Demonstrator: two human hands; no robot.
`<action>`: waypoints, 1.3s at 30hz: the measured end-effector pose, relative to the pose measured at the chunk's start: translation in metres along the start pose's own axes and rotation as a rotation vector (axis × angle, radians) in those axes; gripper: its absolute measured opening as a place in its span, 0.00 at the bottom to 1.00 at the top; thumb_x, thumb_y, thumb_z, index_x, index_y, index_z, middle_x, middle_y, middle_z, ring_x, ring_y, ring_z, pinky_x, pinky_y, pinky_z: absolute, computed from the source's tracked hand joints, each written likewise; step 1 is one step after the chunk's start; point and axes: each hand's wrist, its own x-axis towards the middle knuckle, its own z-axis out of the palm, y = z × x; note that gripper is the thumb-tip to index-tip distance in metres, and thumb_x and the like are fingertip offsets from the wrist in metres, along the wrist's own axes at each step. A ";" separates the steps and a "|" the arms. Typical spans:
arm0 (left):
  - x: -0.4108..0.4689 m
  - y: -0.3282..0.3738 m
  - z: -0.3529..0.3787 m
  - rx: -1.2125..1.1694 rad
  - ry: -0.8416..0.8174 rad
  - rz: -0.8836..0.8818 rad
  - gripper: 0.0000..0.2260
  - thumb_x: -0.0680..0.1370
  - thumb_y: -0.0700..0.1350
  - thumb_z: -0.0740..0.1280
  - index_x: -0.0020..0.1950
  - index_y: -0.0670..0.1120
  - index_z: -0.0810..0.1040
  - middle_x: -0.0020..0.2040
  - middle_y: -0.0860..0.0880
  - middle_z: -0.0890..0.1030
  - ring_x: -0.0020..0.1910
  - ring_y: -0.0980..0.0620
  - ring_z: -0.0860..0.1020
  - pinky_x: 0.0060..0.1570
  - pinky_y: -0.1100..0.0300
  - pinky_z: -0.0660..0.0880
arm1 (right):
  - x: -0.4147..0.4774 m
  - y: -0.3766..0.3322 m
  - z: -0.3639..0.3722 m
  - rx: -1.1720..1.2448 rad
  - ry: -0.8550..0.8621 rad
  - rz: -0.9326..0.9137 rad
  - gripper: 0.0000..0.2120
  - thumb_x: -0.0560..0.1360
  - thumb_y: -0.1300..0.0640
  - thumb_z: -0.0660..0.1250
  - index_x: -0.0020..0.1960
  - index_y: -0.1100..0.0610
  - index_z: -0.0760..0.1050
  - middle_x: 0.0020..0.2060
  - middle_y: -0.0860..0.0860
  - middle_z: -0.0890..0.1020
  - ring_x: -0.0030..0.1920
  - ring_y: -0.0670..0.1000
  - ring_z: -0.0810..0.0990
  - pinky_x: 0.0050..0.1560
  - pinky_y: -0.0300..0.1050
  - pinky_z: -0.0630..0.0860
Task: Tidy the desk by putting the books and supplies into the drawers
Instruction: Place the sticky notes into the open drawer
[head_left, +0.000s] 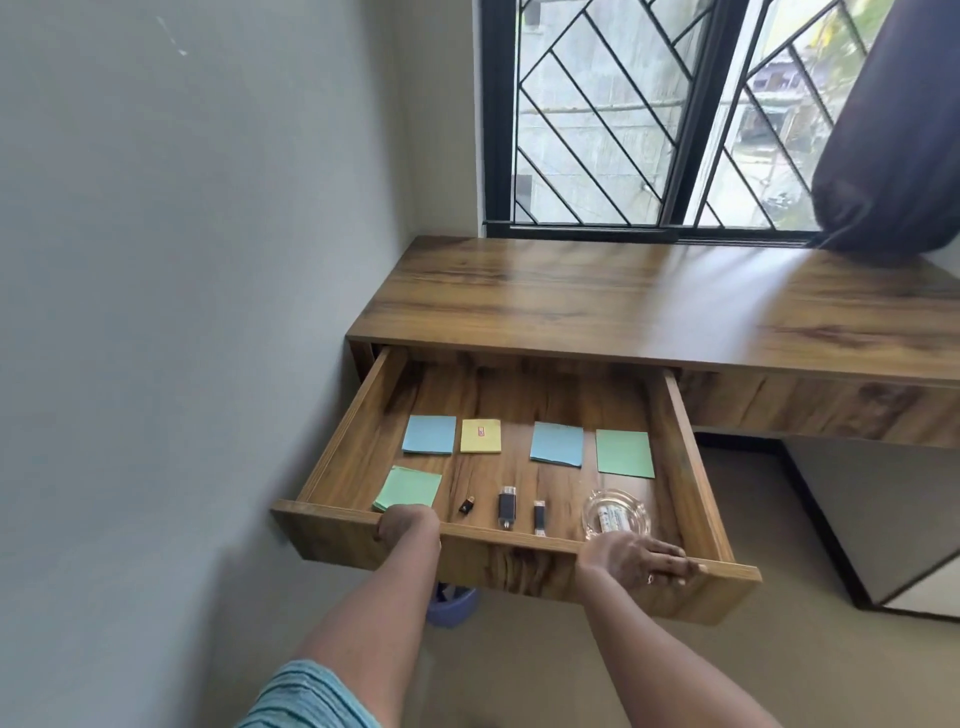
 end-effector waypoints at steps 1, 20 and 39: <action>0.008 0.004 0.005 -0.002 0.003 0.013 0.18 0.81 0.35 0.55 0.70 0.32 0.63 0.65 0.34 0.73 0.61 0.36 0.76 0.59 0.46 0.76 | 0.011 -0.001 0.002 -0.017 0.000 0.003 0.28 0.79 0.68 0.49 0.74 0.73 0.40 0.74 0.67 0.41 0.74 0.67 0.43 0.73 0.57 0.55; 0.100 0.136 0.124 -0.132 -0.044 -0.018 0.17 0.78 0.35 0.59 0.66 0.32 0.67 0.60 0.35 0.77 0.56 0.35 0.79 0.53 0.46 0.79 | 0.131 -0.113 0.068 0.082 0.104 0.225 0.48 0.69 0.60 0.75 0.74 0.71 0.46 0.65 0.71 0.68 0.64 0.65 0.74 0.63 0.54 0.72; 0.096 0.224 0.187 -0.214 -0.039 0.069 0.29 0.69 0.60 0.72 0.57 0.37 0.73 0.46 0.42 0.81 0.37 0.46 0.79 0.30 0.59 0.73 | 0.211 -0.168 0.120 0.011 0.092 0.142 0.29 0.69 0.56 0.75 0.62 0.73 0.70 0.60 0.69 0.75 0.62 0.65 0.75 0.59 0.50 0.72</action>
